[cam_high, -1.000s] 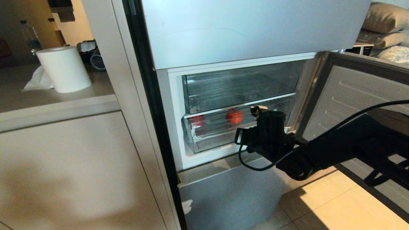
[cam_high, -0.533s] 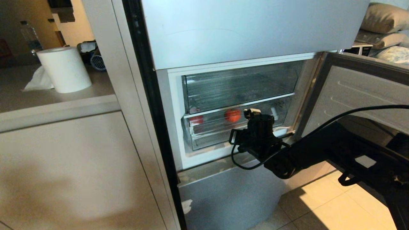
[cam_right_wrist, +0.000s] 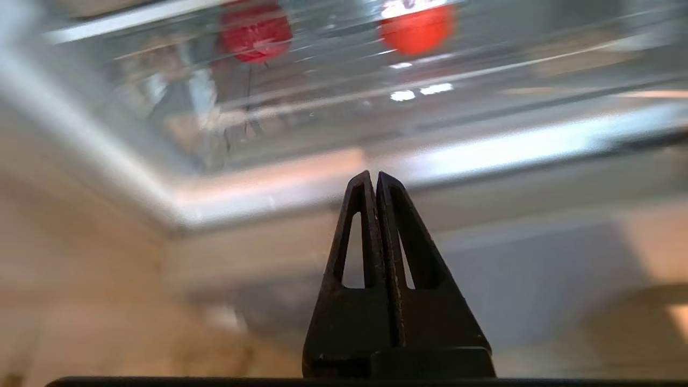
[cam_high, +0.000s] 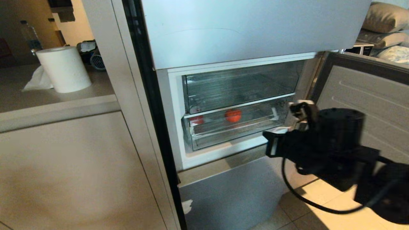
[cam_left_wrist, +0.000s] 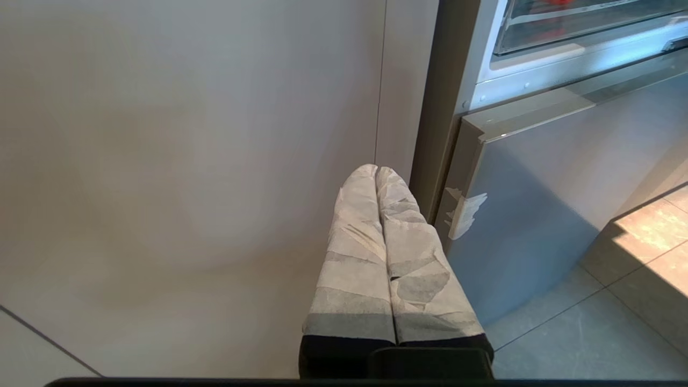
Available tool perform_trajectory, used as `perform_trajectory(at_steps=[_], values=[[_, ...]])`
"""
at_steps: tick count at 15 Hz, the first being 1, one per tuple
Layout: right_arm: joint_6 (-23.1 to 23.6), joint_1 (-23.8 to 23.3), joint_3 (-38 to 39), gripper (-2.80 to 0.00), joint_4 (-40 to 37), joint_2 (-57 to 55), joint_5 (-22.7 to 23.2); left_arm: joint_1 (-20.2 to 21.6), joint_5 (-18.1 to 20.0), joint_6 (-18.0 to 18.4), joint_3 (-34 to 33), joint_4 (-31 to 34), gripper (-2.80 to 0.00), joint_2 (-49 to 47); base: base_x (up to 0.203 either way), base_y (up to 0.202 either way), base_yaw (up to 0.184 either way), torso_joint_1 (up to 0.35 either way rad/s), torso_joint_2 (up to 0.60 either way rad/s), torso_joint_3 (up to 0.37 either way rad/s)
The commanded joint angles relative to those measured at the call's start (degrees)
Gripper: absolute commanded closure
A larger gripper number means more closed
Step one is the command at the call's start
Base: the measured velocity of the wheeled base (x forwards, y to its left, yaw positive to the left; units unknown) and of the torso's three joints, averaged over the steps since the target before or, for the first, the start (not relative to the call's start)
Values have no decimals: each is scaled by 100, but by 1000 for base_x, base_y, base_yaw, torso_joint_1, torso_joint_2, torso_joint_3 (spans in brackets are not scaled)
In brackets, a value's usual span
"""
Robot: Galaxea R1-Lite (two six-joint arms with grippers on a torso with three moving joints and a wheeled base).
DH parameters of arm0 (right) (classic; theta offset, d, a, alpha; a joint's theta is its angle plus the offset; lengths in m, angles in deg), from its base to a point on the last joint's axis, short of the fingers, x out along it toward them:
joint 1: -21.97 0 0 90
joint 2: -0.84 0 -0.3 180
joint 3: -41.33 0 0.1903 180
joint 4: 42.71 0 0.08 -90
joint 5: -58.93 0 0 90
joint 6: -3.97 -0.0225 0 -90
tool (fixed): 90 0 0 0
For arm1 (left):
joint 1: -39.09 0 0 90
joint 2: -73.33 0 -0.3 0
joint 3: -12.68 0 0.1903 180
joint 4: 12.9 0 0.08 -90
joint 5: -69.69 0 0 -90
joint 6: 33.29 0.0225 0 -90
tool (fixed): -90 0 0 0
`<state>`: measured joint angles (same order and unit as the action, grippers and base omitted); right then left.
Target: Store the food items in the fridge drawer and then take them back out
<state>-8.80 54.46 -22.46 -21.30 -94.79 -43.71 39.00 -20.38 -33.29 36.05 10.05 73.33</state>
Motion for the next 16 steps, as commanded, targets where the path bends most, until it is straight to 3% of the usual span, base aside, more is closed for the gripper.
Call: perform_trajectory(at_steps=[1,2,6,9,13,16], values=[[211,-108,1329,0,-292,2726,41,0,-1,0,-9,-2,0,-9,0,0,0,0,0,0],[321,-319,1751,0,-608,3537,137,0,-1,0,-9,-2,0,-9,0,0,0,0,0,0],[645,-2026,3167,0,-2118,6612,805,0,-1,0,-9,-2,0,-9,0,0,0,0,0,0],[882,-3021,3821,0,-3465,8095,1126,0,-1,0,-9,-2,0,-9,0,0,0,0,0,0],[1224,-3236,3775,0,-4950,9585,1121,0,-1,0,-9,-2,0,-9,0,0,0,0,0,0],[1267,-3275,3770,0,-5182,9555,1071,0,-1,0,-9,-2,0,-9,0,0,0,0,0,0]])
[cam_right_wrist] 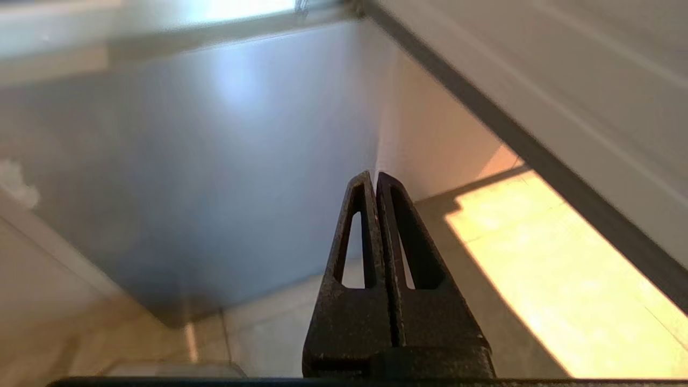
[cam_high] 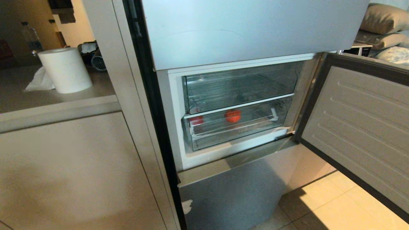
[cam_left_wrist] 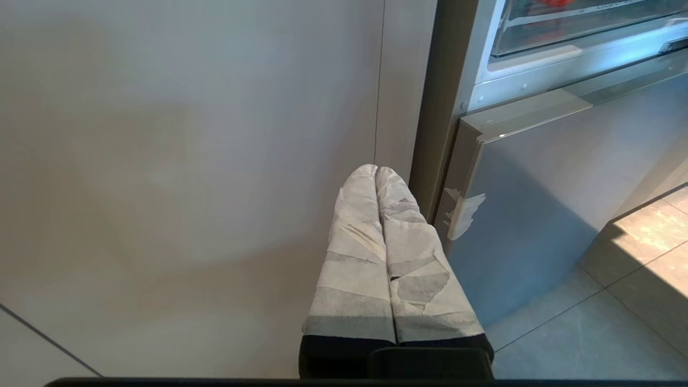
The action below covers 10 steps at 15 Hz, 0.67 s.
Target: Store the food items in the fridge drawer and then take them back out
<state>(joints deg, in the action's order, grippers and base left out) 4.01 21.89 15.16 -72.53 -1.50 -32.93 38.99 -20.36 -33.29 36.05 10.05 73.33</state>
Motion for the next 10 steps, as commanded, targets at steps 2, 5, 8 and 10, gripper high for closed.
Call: perform_trajectory(at_steps=[2,5,8,10], values=[[-90,-18,19,0,-34,226,-16,1,-4,0,-9,-2,0,-9,0,0,0,0,0,0],[-153,-18,31,0,12,226,-24,1,-4,0,-9,-2,0,-9,0,0,0,0,0,0],[-161,-18,33,0,12,226,-24,1,-4,-9,-9,-2,0,-9,0,0,0,0,0,0],[-162,-18,34,0,12,226,-24,1,-4,-18,-9,-2,0,-9,-158,0,1,12,3,0]])
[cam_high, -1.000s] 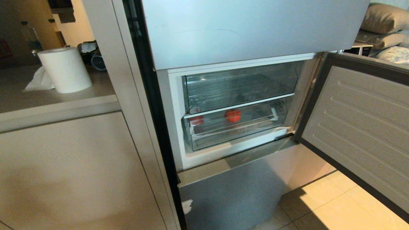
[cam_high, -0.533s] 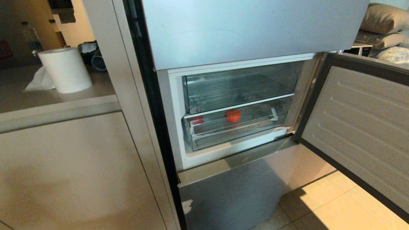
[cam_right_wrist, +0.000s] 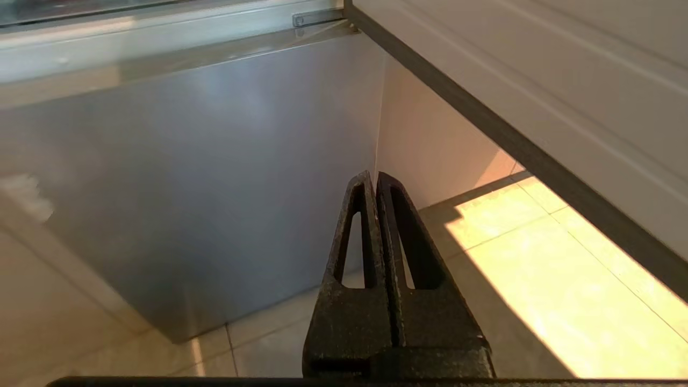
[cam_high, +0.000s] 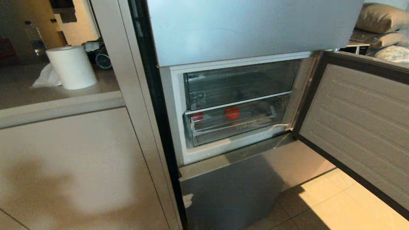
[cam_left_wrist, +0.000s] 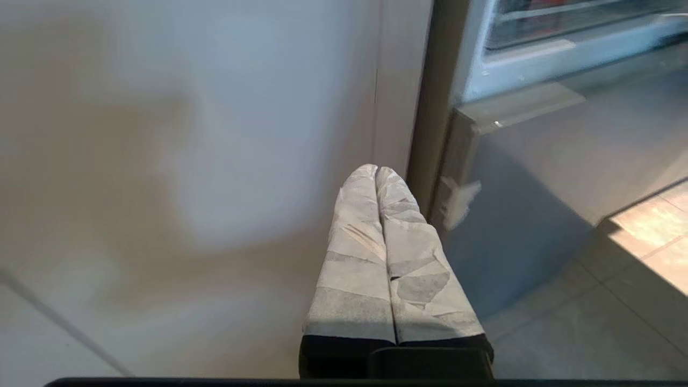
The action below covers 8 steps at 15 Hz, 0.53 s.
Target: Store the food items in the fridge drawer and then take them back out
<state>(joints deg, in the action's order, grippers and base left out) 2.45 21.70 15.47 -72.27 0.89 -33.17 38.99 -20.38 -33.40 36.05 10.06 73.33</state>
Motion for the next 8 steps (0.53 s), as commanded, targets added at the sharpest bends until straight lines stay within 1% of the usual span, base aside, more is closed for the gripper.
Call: perform_trajectory(at_steps=[1,8], values=[[-6,0,3,0,-14,-14,0,1,-1,-7,-9,-3,0,-4,-198,0,-1,-8,-6,2],[2,0,4,0,-14,-14,0,1,-1,-7,-9,-3,0,-9,-195,0,0,2,3,4]])
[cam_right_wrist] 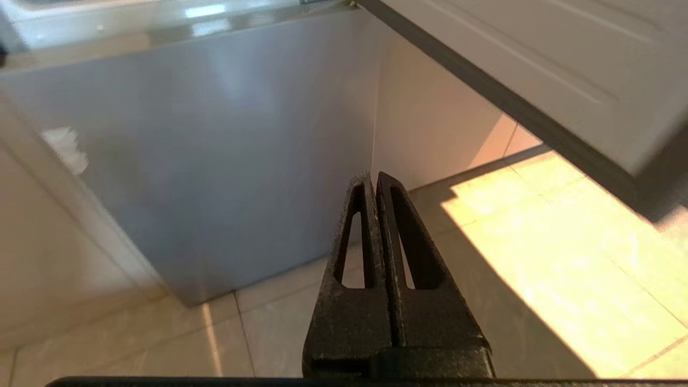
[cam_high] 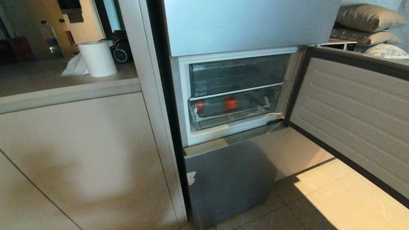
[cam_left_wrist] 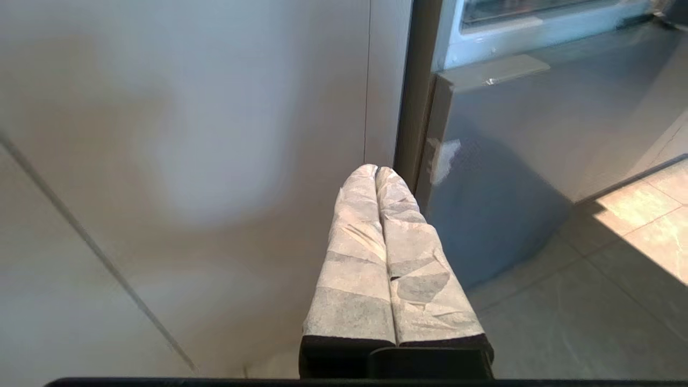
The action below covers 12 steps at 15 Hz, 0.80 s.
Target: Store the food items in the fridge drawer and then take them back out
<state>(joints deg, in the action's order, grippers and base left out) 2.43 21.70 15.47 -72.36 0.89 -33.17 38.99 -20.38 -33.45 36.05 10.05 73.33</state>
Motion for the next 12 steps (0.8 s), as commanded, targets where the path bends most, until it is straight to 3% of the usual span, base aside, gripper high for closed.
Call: perform_trajectory(at_steps=[1,3,9,12], values=[[-5,0,-5,0,-5,-14,0,1,-1,-2,-9,-2,0,-9,-194,0,2,2,-4,2],[-3,0,-5,0,-5,-14,0,1,-1,-2,-9,-2,0,-9,-107,0,2,-7,0,7],[44,-8,-93,0,-36,-31,-59,1,-1,-2,-9,-2,0,-9,0,0,0,5,1,0],[-49,-13,-911,0,-133,-275,-606,1,-1,-2,-9,-2,0,-9,0,0,0,0,0,0]])
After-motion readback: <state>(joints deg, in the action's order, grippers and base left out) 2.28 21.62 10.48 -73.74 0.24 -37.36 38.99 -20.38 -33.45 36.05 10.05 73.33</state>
